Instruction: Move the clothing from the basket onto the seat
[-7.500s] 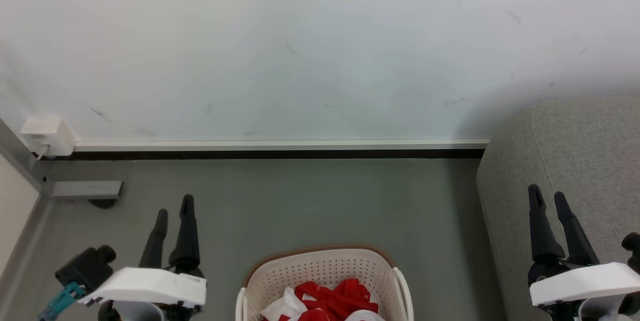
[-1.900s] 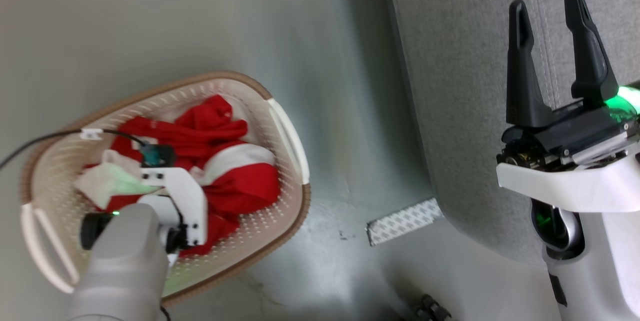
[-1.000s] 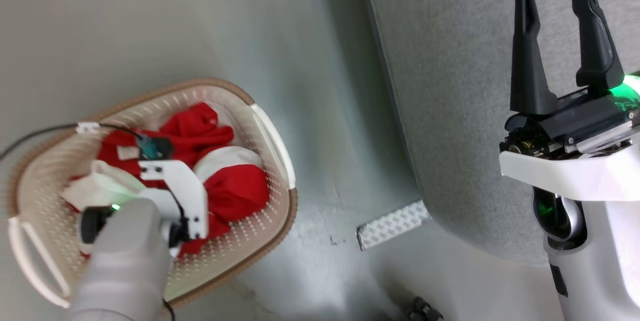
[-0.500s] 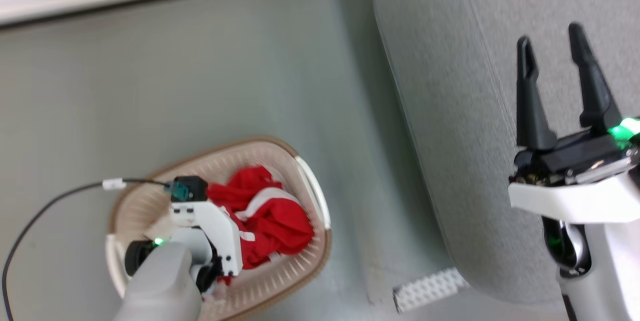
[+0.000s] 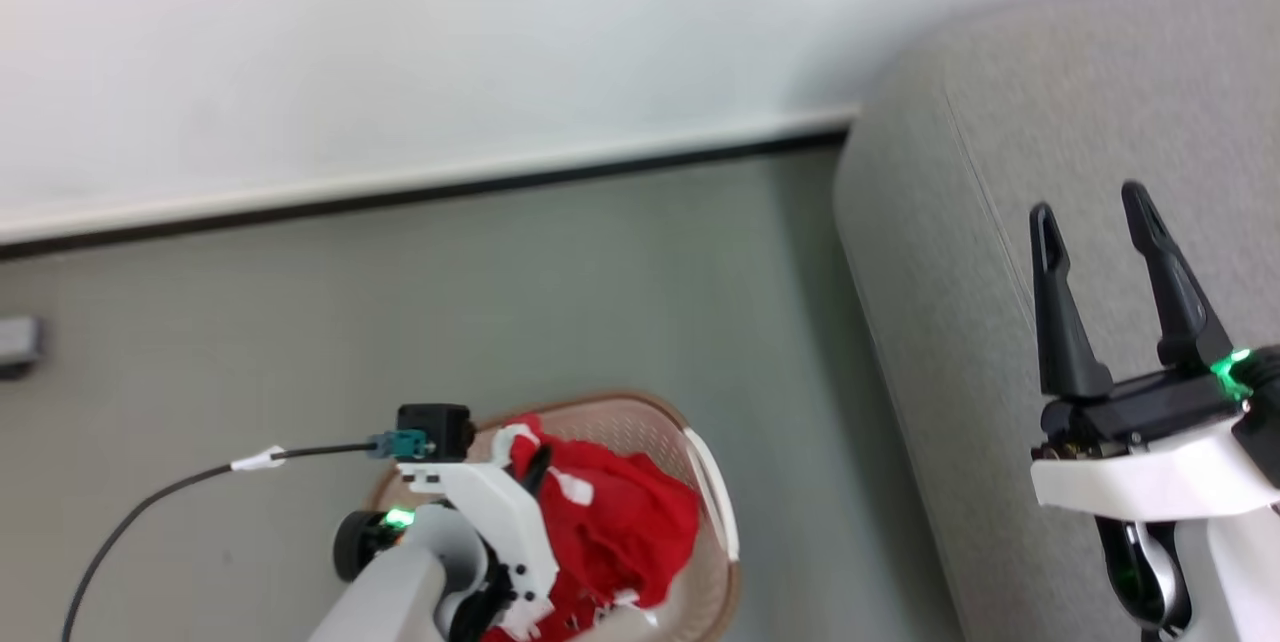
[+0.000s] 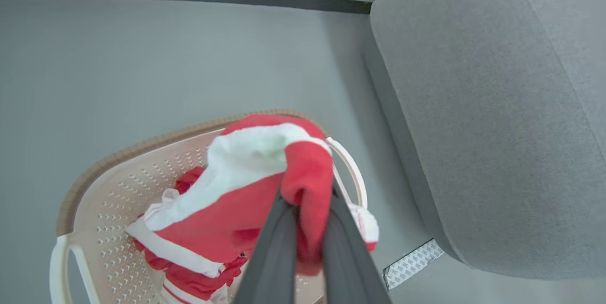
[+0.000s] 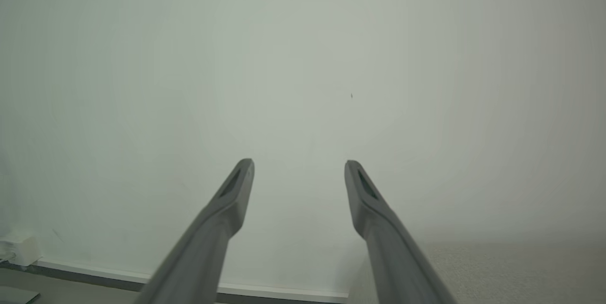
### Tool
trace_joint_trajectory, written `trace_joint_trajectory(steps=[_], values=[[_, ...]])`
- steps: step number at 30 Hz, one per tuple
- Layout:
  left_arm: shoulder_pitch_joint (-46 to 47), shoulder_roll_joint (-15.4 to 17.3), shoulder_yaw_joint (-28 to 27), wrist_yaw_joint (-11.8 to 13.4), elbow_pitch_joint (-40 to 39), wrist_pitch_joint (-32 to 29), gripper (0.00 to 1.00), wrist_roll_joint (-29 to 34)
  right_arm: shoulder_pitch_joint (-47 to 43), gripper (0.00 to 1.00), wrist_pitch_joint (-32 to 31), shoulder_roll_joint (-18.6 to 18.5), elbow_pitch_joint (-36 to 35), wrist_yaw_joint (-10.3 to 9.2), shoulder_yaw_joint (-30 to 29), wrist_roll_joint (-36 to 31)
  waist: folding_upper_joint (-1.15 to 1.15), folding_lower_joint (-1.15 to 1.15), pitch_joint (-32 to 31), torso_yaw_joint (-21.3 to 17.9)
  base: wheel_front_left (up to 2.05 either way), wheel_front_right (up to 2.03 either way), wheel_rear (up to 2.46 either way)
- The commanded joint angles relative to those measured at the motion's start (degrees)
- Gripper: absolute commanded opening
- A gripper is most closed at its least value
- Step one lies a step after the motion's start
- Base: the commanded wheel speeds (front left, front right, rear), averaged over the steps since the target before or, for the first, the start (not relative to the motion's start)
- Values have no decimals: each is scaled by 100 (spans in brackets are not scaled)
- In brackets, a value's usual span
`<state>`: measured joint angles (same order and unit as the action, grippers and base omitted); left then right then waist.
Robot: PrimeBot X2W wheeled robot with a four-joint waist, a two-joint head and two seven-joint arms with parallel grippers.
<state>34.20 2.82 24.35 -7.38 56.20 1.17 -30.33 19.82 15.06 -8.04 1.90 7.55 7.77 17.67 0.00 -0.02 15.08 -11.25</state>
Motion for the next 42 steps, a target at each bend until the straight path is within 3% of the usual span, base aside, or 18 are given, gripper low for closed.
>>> trace_joint_trajectory(steps=[1, 11, 18, 25, 32, 42], values=[[-111, 28, 64, -10, -149, 102, 0, -105, -126, 100, 17, -54, 15, -12, -16, -25, 0, 2, -335, 268, 0, 0, 0], [-347, 275, 320, -1, -1665, 758, 0, -103, -512, 100, 10, -202, 109, -12, 25, -17, 0, 2, -862, 540, 0, 0, 0], [-430, 478, 262, 265, -3208, 966, 0, 35, -736, 100, 10, -197, 130, -12, 59, -15, 0, 2, -1136, 543, 0, 0, 0], [-114, 721, 292, 396, -4429, 622, 0, 227, -910, 100, 10, -188, 176, -12, 205, 14, 0, 2, -1257, 529, 0, 0, 0], [230, 646, 294, 514, -4710, 374, 0, 240, -996, 100, 10, -228, 179, -12, 345, 83, 0, 2, -1279, 543, 0, 0, 0], [606, 534, 305, 519, -4361, 437, 0, 237, -881, 100, 10, -318, 119, -12, 691, 207, 0, 2, -1245, 484, 0, 0, 0]])
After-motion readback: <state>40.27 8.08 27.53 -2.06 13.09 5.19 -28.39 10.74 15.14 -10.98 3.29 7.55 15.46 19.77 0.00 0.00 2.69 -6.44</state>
